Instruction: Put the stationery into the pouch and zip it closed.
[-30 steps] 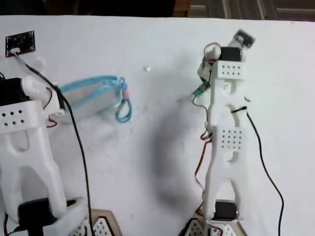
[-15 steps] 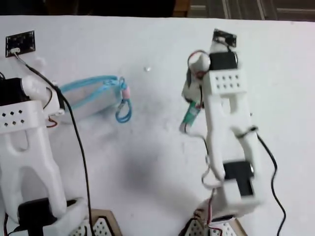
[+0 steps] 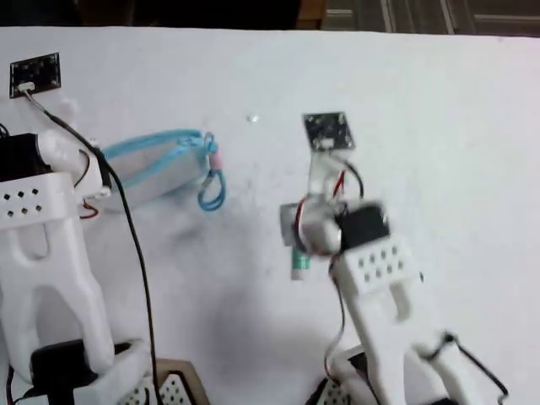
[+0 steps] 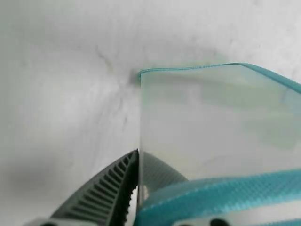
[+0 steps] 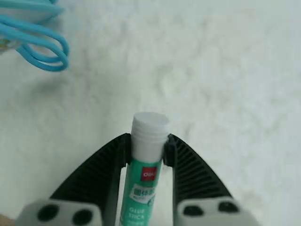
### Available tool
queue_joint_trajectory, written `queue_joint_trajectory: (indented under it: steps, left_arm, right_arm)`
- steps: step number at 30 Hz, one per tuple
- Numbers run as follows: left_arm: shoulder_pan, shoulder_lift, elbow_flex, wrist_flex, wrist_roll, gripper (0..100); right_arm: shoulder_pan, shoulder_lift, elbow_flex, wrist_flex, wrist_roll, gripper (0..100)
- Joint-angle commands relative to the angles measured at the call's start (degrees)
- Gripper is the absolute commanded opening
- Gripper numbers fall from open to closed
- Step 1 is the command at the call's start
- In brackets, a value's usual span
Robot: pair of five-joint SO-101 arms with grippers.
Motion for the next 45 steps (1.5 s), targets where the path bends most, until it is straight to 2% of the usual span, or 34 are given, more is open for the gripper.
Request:
queue_joint_trajectory:
  steps: [1,6,12,17,21,29,45]
  left_arm:
    - [0.1,-0.7,-0.3,-0.1,-0.4,2]
    - [0.1,-0.6,-0.3,-0.1,-0.4,2]
    - [0.1,-0.6,0.1,-0.1,-0.5,2]
    - [0.2,-0.5,-0.3,-0.1,-0.5,2]
    - [0.2,-0.3,-0.3,-0.1,-0.5,2]
    - [0.2,-0.5,-0.1,-0.1,-0.5,2]
    - [0.2,-0.6,-0.4,-0.1,-0.5,2]
  right_arm:
    - [-2.5,-8.7,5.5,-14.5,-2.2,1.7]
    - [-6.5,-16.0,6.8,-30.5,-2.1,1.7]
    - [-13.9,-20.3,6.6,-58.5,-1.6,1.7]
    - [-23.2,-13.4,6.6,-70.3,14.6,1.7]
    - [-27.4,-6.9,6.6,-77.5,18.2,1.7]
    - [-26.8,0.5,5.3,-85.3,18.0,1.6]
    - [-23.4,14.5,1.1,-83.3,18.1,2.2]
